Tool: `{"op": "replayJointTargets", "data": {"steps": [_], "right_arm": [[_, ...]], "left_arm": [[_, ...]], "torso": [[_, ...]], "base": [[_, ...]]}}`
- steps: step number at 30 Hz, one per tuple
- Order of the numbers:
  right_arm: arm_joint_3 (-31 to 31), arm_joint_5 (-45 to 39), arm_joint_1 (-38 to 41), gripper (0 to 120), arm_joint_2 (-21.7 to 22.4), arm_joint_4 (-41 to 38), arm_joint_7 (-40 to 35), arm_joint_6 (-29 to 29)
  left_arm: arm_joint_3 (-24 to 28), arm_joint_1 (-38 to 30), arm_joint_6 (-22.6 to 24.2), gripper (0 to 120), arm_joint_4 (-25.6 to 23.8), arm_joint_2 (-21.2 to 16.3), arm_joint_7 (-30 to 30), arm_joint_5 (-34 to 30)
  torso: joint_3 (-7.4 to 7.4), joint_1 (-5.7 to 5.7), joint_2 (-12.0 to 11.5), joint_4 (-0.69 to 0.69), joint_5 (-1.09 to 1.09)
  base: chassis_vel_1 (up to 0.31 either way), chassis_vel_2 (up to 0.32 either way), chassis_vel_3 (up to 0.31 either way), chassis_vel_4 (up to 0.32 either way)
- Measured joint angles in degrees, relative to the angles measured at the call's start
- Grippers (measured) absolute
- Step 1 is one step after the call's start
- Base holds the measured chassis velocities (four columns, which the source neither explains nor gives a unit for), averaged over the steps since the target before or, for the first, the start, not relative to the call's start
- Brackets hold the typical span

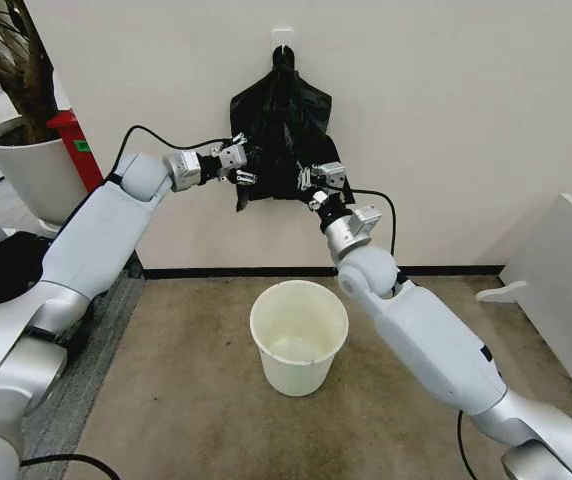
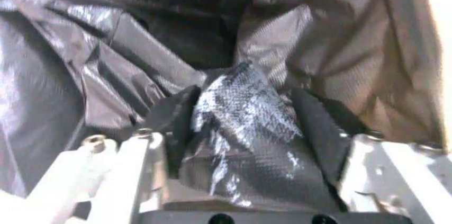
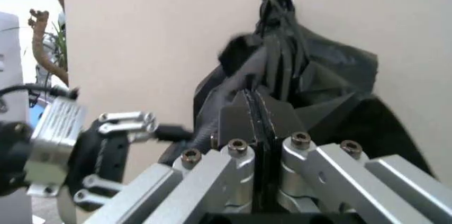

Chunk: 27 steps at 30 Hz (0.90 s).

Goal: Place the garbage bag over the trash bin.

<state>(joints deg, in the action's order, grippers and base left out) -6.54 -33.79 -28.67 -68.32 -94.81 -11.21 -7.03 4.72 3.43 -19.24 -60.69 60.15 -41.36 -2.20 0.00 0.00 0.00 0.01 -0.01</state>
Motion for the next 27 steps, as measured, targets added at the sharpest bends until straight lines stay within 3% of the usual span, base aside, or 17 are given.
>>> {"op": "replayJointTargets", "data": {"steps": [6, 12, 15, 18, 19, 22, 27], "right_arm": [[1.00, -0.02, -0.69, 0, 0.47, -0.43, 0.02, -0.04], [1.12, 0.04, -1.87, 0, 0.87, -1.16, -0.11, -0.05], [1.67, 0.09, -3.06, 0, 0.99, -1.80, -0.39, -0.07], [2.25, -1.18, -4.27, 0, 1.00, -2.67, -1.20, -0.07], [2.25, -1.18, -4.27, 0, 1.00, -2.67, -1.20, -0.07], [2.82, -2.94, -5.65, 0, 1.07, -4.25, -1.71, -0.06], [3.35, -4.43, -8.57, 0, 1.94, -8.16, -1.65, -0.18]], "left_arm": [[-1.39, 2.42, 0.50, 31, -1.68, -0.91, 1.72, -1.22], [-1.98, 5.76, 1.60, 11, -6.15, -3.01, 7.94, -7.54], [-3.35, 9.71, 2.59, 0, -10.93, -4.57, 13.58, -16.33], [-5.34, 15.18, 2.72, 0, -15.39, -5.04, 18.93, -26.48], [-5.34, 15.18, 2.72, 0, -15.39, -5.04, 18.93, -26.48], [-8.13, 22.00, 2.36, 0, -19.97, -4.53, 23.30, -34.46], [-10.60, 29.12, 1.25, 0, -25.03, -3.63, 27.57, -39.25]], "torso": [[0.00, 0.00, 0.00, -0.01, 0.01], [0.00, 0.00, 0.00, -0.01, 0.01], [0.00, 0.00, 0.00, 0.00, 0.01], [0.00, 0.00, 0.00, -0.01, 0.01], [0.00, 0.00, 0.00, -0.01, 0.01], [0.00, 0.00, 0.00, 0.00, 0.01], [0.00, 0.00, 0.00, 0.01, 0.02]], "base": [[0.000, 0.000, 0.000, 0.000], [0.000, 0.000, 0.000, 0.000], [0.000, 0.000, 0.000, 0.000], [0.000, 0.000, 0.000, 0.000], [0.000, 0.000, 0.000, 0.000], [0.000, 0.000, 0.000, 0.000], [0.000, 0.000, 0.000, 0.000]]}}
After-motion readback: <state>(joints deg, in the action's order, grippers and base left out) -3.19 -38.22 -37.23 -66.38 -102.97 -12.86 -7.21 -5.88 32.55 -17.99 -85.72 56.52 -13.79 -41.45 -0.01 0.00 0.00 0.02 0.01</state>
